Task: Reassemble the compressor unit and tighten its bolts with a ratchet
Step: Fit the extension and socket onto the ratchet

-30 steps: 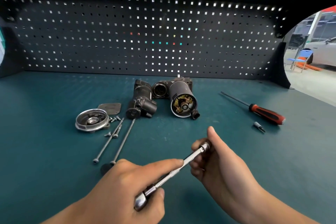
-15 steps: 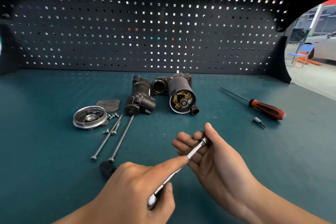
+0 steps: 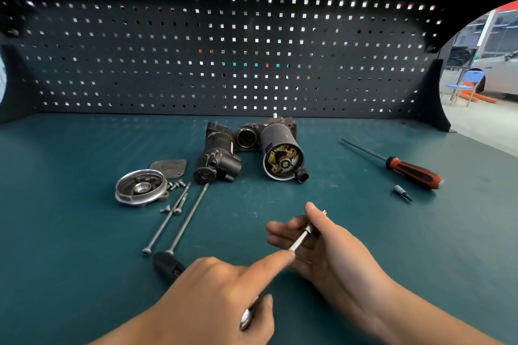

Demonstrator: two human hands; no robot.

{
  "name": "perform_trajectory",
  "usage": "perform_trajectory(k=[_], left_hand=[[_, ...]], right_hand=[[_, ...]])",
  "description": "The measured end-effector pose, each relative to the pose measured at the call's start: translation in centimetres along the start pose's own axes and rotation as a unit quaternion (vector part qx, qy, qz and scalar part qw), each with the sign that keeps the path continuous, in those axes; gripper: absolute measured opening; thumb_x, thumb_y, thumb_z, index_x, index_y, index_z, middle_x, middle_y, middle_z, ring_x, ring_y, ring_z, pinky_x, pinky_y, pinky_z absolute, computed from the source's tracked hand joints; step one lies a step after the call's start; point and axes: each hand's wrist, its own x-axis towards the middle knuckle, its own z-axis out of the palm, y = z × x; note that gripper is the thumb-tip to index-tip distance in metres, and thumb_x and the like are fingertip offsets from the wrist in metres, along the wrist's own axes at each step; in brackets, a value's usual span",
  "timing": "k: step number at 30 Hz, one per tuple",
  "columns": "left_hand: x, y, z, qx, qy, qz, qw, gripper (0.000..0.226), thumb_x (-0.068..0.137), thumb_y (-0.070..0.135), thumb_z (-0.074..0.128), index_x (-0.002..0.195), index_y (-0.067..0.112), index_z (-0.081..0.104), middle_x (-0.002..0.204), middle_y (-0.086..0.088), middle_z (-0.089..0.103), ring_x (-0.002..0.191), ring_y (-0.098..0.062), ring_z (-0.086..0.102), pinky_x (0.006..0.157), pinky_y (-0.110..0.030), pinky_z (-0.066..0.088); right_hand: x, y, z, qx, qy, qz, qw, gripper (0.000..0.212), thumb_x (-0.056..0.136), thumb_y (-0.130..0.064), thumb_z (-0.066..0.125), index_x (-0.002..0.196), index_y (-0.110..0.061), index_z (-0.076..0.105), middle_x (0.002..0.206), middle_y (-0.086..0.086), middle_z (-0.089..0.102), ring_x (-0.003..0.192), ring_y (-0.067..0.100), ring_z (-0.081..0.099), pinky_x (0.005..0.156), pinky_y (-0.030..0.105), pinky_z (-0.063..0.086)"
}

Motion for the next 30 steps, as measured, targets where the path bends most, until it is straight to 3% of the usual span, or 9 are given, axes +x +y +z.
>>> perform_trajectory(k=[4,8,11,14,17,21,26,28,30], left_hand=[[-0.2,-0.5,0.1,0.066,-0.020,-0.015,0.998,0.049,0.065,0.041,0.047,0.113,0.031,0.047,0.043,0.012,0.054,0.038,-0.009,0.049,0.034,-0.015,0.034],[-0.7,-1.1,-0.1,0.100,-0.038,-0.012,0.994,0.048,0.066,0.046,0.046,0.111,0.031,0.049,0.047,0.012,0.053,0.041,-0.003,0.048,0.034,-0.018,0.037],[-0.8,-1.0,-0.2,0.097,-0.043,-0.009,0.994,0.037,0.064,0.039,0.047,0.093,0.029,0.067,0.050,0.010,0.052,0.048,-0.007,0.049,0.034,-0.018,0.038],[-1.0,-0.6,-0.1,0.142,-0.077,-0.014,0.987,0.033,0.062,0.039,0.041,0.076,0.030,0.070,0.052,0.010,0.049,0.045,-0.006,0.050,0.032,-0.018,0.037],[-1.4,0.1,0.0,0.195,-0.107,-0.017,0.975,0.028,0.063,0.044,0.038,0.060,0.030,0.062,0.053,0.010,0.044,0.036,-0.005,0.044,0.030,-0.018,0.027],[-1.5,0.8,0.3,0.232,-0.096,-0.005,0.968,0.016,0.056,0.024,0.038,0.050,0.026,0.053,0.048,0.008,0.038,0.030,-0.009,0.035,0.039,-0.018,0.011],[-1.1,-0.2,-0.7,0.197,-0.151,-0.001,0.969,0.025,0.065,0.038,0.038,0.064,0.033,0.063,0.050,0.010,0.046,0.038,-0.003,0.046,0.034,-0.015,0.027],[-0.6,-1.1,-1.9,0.132,-0.162,-0.064,0.976,0.040,0.073,0.059,0.032,0.088,0.039,0.063,0.062,0.014,0.060,0.052,0.000,0.056,0.045,-0.014,0.041],[-0.2,-2.8,-3.1,0.098,-0.094,-0.127,0.983,0.045,0.077,0.064,0.030,0.100,0.040,0.060,0.075,0.021,0.065,0.063,0.002,0.059,0.056,-0.016,0.048]], right_hand=[[1.0,-0.4,-1.0,-0.117,0.015,0.028,0.993,0.024,0.090,-0.025,0.054,0.090,-0.002,0.061,0.073,0.011,0.071,0.051,0.015,0.063,0.045,0.020,0.049],[1.2,-0.8,-1.5,-0.192,-0.006,0.043,0.980,0.015,0.086,-0.015,0.061,0.086,0.001,0.061,0.069,0.013,0.065,0.047,0.017,0.058,0.043,0.020,0.048],[1.2,-1.4,-1.8,-0.254,-0.016,0.051,0.966,0.016,0.086,-0.017,0.062,0.082,-0.001,0.061,0.059,0.010,0.062,0.045,0.016,0.057,0.040,0.019,0.046],[1.0,-1.8,-2.0,-0.333,-0.024,0.038,0.942,0.011,0.085,-0.015,0.063,0.086,-0.004,0.061,0.051,0.006,0.058,0.040,0.015,0.054,0.038,0.018,0.042],[1.0,-1.9,-2.2,-0.375,-0.018,0.003,0.927,0.016,0.085,-0.010,0.063,0.100,-0.008,0.057,0.049,0.003,0.059,0.039,0.014,0.054,0.039,0.019,0.042],[0.9,-1.6,-2.1,-0.424,-0.035,-0.035,0.904,0.010,0.086,-0.012,0.063,0.095,-0.011,0.060,0.049,-0.001,0.059,0.040,0.013,0.054,0.041,0.019,0.042],[0.8,-1.2,-2.2,-0.495,-0.060,-0.090,0.862,0.004,0.085,-0.017,0.064,0.089,-0.017,0.064,0.050,-0.004,0.059,0.041,0.009,0.052,0.043,0.018,0.042],[0.8,-1.0,-2.3,-0.512,-0.064,-0.107,0.850,0.003,0.084,-0.019,0.065,0.086,-0.021,0.065,0.050,-0.005,0.059,0.041,0.008,0.052,0.044,0.018,0.041],[0.8,-0.8,-2.4,-0.517,-0.065,-0.117,0.846,0.002,0.084,-0.021,0.065,0.085,-0.022,0.065,0.051,-0.005,0.059,0.041,0.008,0.052,0.044,0.018,0.042]])
